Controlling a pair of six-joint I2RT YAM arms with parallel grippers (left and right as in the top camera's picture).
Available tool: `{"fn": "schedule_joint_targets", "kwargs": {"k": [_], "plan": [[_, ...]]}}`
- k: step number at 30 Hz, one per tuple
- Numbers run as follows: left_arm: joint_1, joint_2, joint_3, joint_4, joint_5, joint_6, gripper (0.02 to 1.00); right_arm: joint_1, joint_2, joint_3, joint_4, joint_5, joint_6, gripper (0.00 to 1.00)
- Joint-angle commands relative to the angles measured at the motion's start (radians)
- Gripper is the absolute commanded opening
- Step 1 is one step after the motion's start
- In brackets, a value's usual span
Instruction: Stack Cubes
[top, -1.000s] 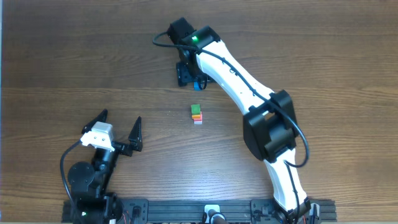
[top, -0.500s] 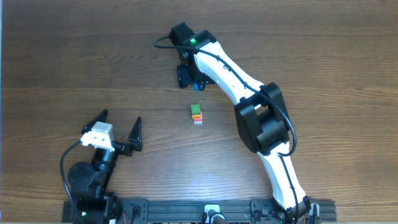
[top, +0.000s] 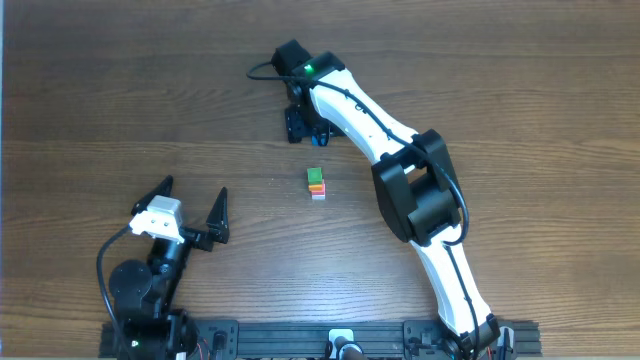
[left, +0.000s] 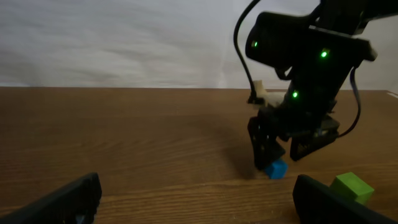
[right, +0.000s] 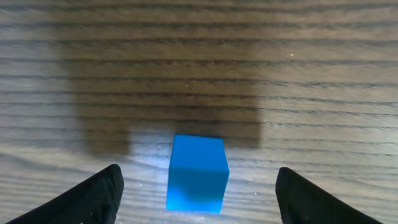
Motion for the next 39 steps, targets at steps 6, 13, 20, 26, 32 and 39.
{"fn": "schedule_joint_targets", "kwargs": {"k": [6,13,20,26,32,39], "plan": [[-0.005,-0.005,-0.006,0.0,0.006,0.014,0.998,-0.007,0.023,0.009,0.013,-0.005,0.001,0.538],[-0.005,-0.005,-0.006,0.0,0.006,0.014,1.0,-0.007,0.023,0.009,0.014,-0.013,0.005,0.209],[-0.005,-0.005,-0.006,0.0,0.006,0.014,1.0,-0.007,0.023,0.009,0.014,-0.013,0.005,0.071],[-0.005,-0.005,-0.006,-0.001,0.006,0.014,1.0,-0.003,-0.006,0.01,0.009,-0.013,0.004,0.012],[-0.005,-0.005,-0.005,-0.001,0.006,0.014,1.0,-0.002,-0.083,0.01,-0.006,-0.013,0.004,0.012],[-0.005,-0.005,-0.006,0.0,0.006,0.014,1.0,0.002,-0.217,0.01,-0.041,-0.008,0.003,0.009]]}}
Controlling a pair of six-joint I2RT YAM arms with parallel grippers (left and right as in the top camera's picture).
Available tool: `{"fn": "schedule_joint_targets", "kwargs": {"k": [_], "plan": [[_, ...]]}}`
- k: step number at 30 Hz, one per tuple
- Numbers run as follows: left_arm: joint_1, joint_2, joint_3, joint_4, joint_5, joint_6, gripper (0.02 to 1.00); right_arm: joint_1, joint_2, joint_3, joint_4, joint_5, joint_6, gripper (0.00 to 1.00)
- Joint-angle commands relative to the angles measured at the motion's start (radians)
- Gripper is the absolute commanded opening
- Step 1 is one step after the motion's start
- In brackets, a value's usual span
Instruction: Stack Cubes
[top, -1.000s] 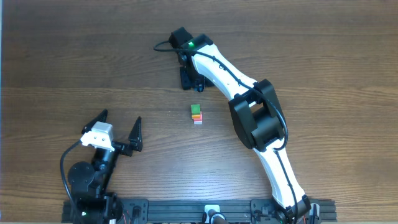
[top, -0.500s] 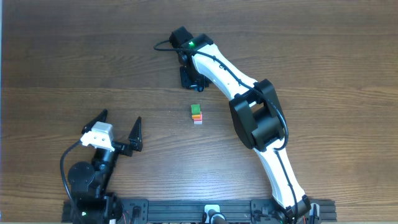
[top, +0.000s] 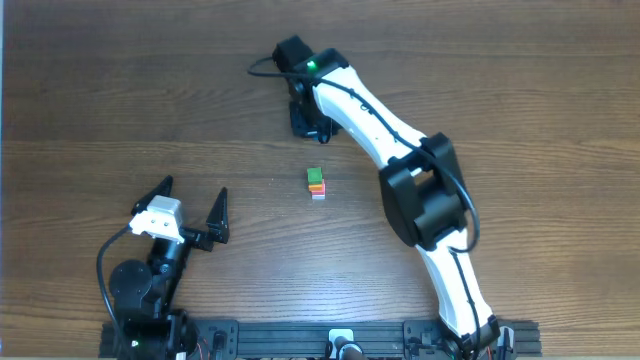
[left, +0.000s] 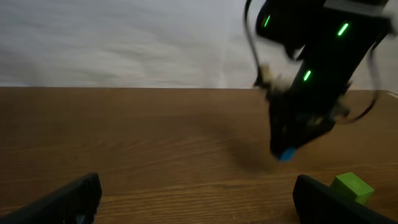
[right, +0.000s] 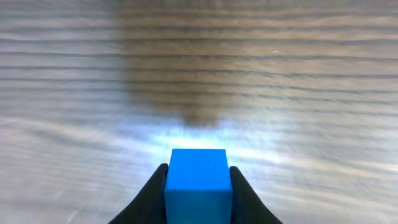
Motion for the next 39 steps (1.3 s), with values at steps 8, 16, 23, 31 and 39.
{"fn": "schedule_joint_targets", "kwargs": {"k": [8,16,23,31,39], "plan": [[-0.005,-0.005,-0.006,-0.001,0.006,0.014,1.0,0.021,-0.269,0.009,-0.127,0.036,0.012,0.012],[-0.005,-0.005,-0.006,0.0,0.006,0.014,0.998,0.087,-0.377,-0.138,-0.162,0.032,0.088,0.012],[-0.005,-0.005,-0.006,0.0,0.006,0.014,1.0,0.114,-0.446,-0.306,-0.1,0.025,0.13,0.007],[-0.005,-0.005,-0.006,0.0,0.006,0.014,1.0,0.154,-0.442,-0.328,-0.056,0.024,0.137,0.009],[-0.005,-0.005,-0.006,0.0,0.006,0.014,1.0,0.174,-0.439,-0.337,-0.053,0.009,0.144,0.012]]}}
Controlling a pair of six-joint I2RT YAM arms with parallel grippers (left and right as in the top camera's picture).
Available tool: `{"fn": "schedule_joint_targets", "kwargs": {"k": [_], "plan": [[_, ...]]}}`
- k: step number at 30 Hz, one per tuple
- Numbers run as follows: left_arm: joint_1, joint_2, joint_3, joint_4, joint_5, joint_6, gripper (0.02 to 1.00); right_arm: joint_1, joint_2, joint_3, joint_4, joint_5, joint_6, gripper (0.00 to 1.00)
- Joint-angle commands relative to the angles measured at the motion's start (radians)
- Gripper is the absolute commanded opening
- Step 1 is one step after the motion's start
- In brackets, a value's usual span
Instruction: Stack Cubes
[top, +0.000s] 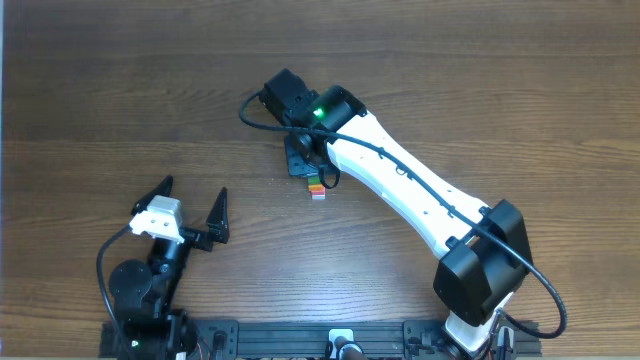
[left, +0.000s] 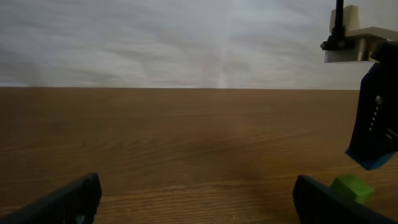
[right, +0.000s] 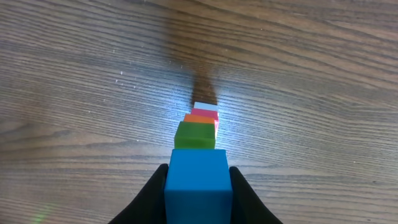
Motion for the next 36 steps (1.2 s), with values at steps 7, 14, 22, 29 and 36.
{"fn": "schedule_joint_targets", "kwargs": {"k": [7,14,22,29,36], "plan": [[-0.005,-0.005,-0.006,-0.001,0.006,0.014,1.0,0.014,-0.014,-0.029,0.005,-0.006,0.029,0.012],[-0.005,-0.005,-0.006,0.0,0.006,0.014,1.0,0.017,0.002,-0.029,0.014,-0.01,0.034,0.009],[-0.005,-0.005,-0.006,-0.001,0.006,0.014,1.0,0.021,0.011,-0.029,0.014,-0.013,0.037,0.012],[-0.005,-0.005,-0.006,0.0,0.006,0.015,1.0,0.021,0.013,-0.031,0.014,-0.013,0.037,0.009],[-0.005,-0.005,-0.006,0.0,0.006,0.014,1.0,0.021,0.013,-0.055,0.03,-0.013,0.041,0.005]]}}
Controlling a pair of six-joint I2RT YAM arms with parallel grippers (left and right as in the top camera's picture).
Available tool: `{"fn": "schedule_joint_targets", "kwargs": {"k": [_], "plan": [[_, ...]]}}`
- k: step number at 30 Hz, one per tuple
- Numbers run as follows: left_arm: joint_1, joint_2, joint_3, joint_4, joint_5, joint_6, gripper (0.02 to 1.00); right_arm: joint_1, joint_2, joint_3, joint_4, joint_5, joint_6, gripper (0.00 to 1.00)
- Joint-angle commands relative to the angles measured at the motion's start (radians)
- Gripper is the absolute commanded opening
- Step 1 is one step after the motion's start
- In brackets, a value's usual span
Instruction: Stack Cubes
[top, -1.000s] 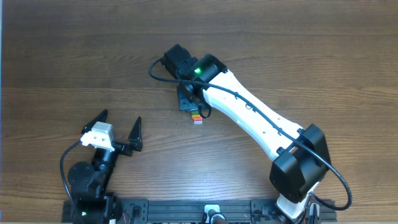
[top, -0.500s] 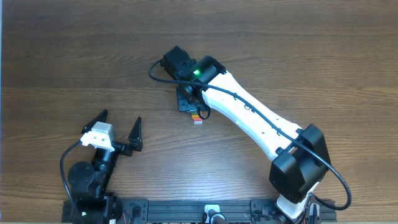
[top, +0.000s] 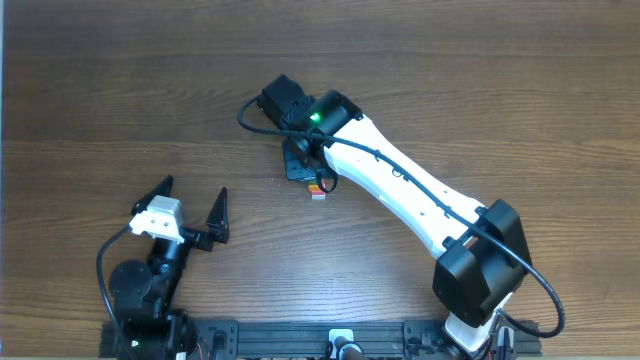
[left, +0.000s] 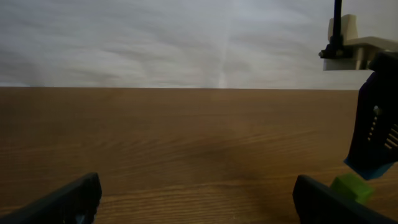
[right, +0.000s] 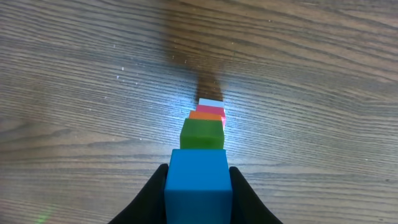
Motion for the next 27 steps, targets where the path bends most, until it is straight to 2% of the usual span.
{"fn": "schedule_joint_targets", "kwargs": {"k": [1,27], "plan": [[-0.005,-0.005,-0.006,0.0,0.006,0.014,1.0,0.007,0.013,-0.027,0.008,-0.006,0.015,0.009],[-0.005,-0.005,-0.005,-0.001,0.006,0.015,1.0,0.008,0.033,-0.036,0.032,-0.005,0.021,0.012]]}}
